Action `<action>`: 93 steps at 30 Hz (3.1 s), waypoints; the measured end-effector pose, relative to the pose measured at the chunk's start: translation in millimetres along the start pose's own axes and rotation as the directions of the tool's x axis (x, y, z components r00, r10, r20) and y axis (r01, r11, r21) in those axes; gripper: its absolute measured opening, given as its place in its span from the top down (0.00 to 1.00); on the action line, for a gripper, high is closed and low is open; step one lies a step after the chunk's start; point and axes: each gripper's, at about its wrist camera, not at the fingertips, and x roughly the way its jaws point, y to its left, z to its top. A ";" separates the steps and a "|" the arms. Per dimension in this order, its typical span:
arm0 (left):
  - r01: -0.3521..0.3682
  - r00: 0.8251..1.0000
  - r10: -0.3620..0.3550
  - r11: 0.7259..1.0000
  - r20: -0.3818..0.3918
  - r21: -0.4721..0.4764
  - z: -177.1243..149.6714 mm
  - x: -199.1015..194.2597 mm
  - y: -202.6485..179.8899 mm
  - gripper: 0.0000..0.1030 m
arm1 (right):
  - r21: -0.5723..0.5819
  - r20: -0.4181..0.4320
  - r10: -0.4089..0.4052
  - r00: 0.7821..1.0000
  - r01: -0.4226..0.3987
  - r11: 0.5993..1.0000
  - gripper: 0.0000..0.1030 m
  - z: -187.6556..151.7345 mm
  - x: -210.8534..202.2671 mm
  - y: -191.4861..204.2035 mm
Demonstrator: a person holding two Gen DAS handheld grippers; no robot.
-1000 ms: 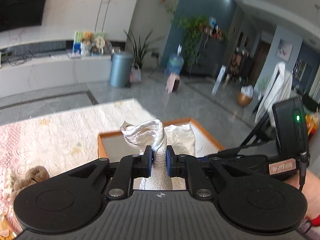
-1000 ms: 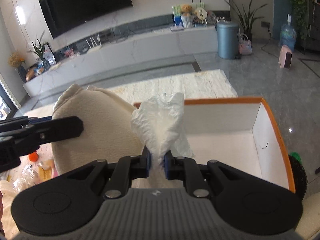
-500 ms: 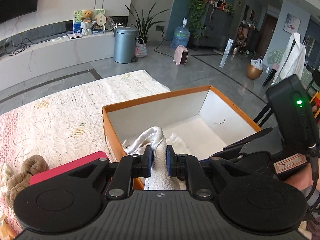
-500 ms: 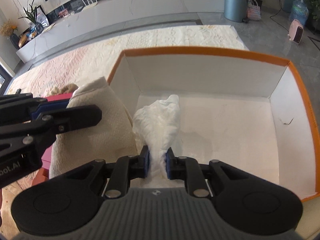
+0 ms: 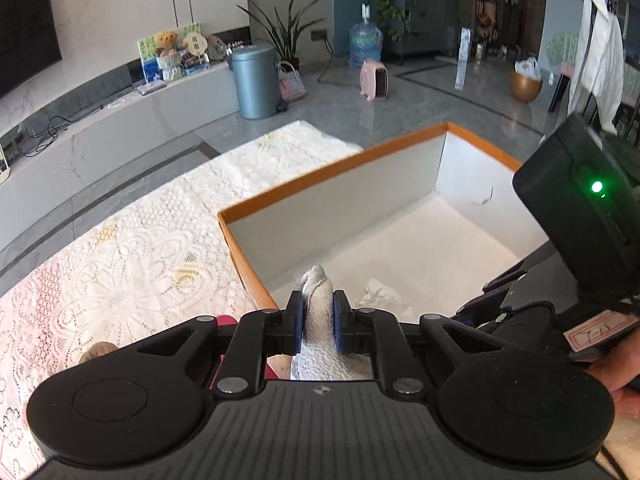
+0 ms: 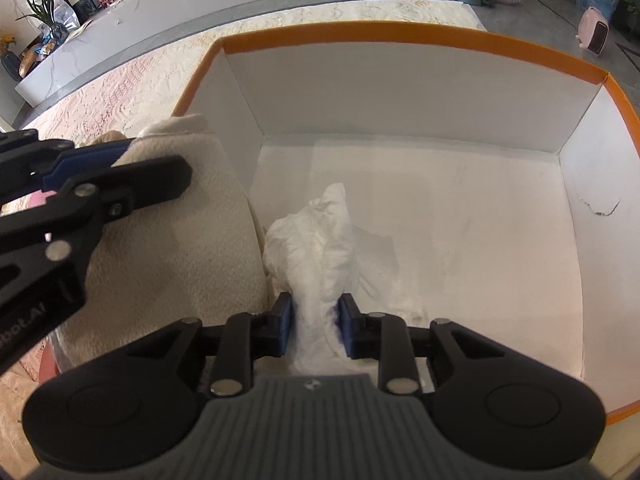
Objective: Organize soft objects
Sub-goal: 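Open left tool over orange box while right tool releases tissue inside, then move both open tools back over the remaining items on the bed, then grasp brown bear-shaped sponge with right tool while left tool grasps ribboned gift bag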
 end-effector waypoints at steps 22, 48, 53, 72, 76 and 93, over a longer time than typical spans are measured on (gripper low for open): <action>0.018 0.956 0.026 0.989 0.292 -0.147 -0.7 -109.3 8.0 0.31 | -0.038 0.154 -0.096 0.983 0.103 0.994 0.28 -6.0 -68.0 20.6; -0.181 0.940 0.297 0.853 0.170 -0.489 -170.0 -211.3 50.7 0.28 | 0.006 0.505 0.099 0.857 -0.119 0.993 0.13 -172.0 -137.0 134.4; -0.210 0.948 0.307 0.803 0.085 -0.558 -207.5 -219.1 67.6 0.29 | 0.005 0.457 0.097 0.884 -0.112 0.994 0.13 -185.3 -116.6 152.9; -0.160 0.967 0.246 0.779 0.061 -0.606 -242.6 -208.8 84.5 0.29 | -0.293 0.279 0.081 0.957 0.004 0.956 0.07 -147.5 -50.6 199.5; -0.167 0.973 0.230 0.788 0.033 -0.593 -239.2 -196.7 87.3 0.29 | -0.349 0.228 0.095 0.969 -0.009 0.937 0.07 -130.4 -32.6 200.7; -0.418 0.907 0.368 0.852 -0.206 -0.316 -199.4 -175.3 147.4 0.21 | -0.328 0.303 0.223 0.927 -0.118 0.937 0.28 -122.7 -43.7 196.1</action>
